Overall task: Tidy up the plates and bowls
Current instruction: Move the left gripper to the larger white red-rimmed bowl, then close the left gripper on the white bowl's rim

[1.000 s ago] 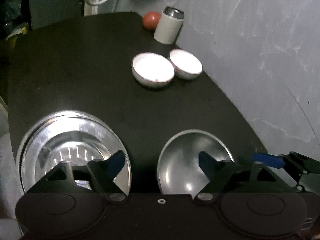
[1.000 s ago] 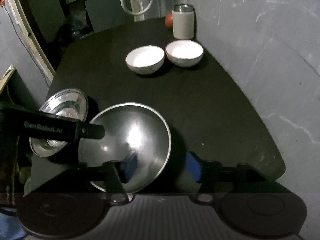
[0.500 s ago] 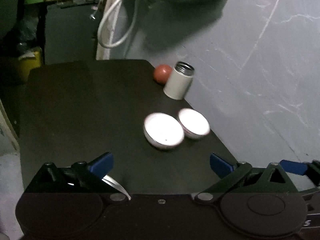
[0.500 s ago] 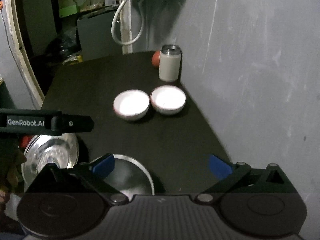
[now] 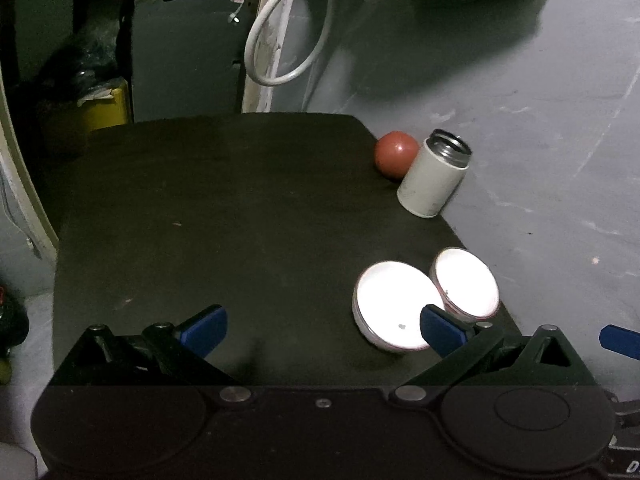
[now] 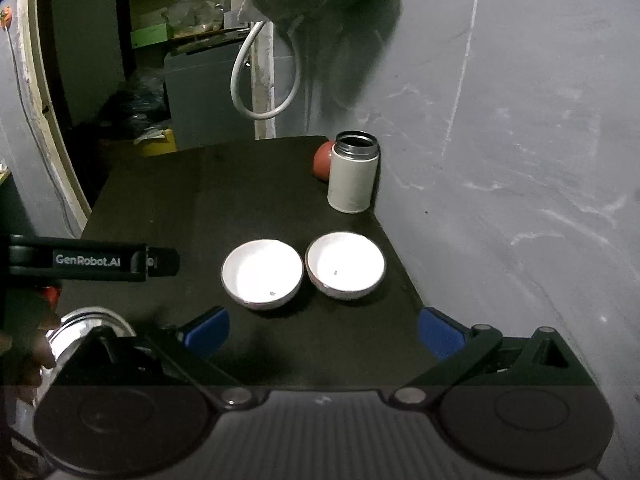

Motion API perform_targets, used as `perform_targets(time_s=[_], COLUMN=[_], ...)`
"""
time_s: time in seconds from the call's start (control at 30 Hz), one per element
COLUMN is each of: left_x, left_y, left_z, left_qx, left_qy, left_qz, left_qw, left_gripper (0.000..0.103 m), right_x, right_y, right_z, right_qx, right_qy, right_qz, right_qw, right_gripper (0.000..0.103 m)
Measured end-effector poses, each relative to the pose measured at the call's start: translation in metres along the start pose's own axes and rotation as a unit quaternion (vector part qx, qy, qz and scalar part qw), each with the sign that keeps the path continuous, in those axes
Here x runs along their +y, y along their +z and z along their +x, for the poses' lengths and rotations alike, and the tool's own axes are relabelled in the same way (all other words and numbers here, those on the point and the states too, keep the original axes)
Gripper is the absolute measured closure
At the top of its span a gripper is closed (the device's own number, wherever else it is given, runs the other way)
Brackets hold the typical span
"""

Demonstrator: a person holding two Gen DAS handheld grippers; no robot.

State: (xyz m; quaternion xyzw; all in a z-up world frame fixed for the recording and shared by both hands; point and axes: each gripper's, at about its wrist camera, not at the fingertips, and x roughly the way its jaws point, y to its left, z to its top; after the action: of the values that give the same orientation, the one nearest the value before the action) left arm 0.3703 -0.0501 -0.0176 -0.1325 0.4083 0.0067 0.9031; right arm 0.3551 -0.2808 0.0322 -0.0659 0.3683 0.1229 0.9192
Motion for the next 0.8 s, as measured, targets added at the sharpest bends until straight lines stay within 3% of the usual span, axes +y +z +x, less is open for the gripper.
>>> perform_targets(time_s=[0.33,0.63,0.8], left_x=[-0.014,-0.016,-0.018], left_y=[0.014,0.017,0.019], left_z=[0.063,0.094,0.095], left_qx=[0.045,0.078,0.073], left_qy=[0.014,0.034,0.043], left_qz=[0.034,0.062,0.073], left_qw=[0.9983,0.9944,0.9938], left_gripper=[0.001,0.001,0.005], right_x=[-0.022,-0.048,-0.048], right_y=[-0.001,-0.010,-0.008], right_z=[0.055,0.095,0.114], right_qx=[0.039,0.060,0.069], right_qy=[0.015,0.041,0.068], right_qz=[0.049,0.124,0.147], right_qw=[0.998,0.990,0.984], right_gripper=[0.000,0.001,0.014])
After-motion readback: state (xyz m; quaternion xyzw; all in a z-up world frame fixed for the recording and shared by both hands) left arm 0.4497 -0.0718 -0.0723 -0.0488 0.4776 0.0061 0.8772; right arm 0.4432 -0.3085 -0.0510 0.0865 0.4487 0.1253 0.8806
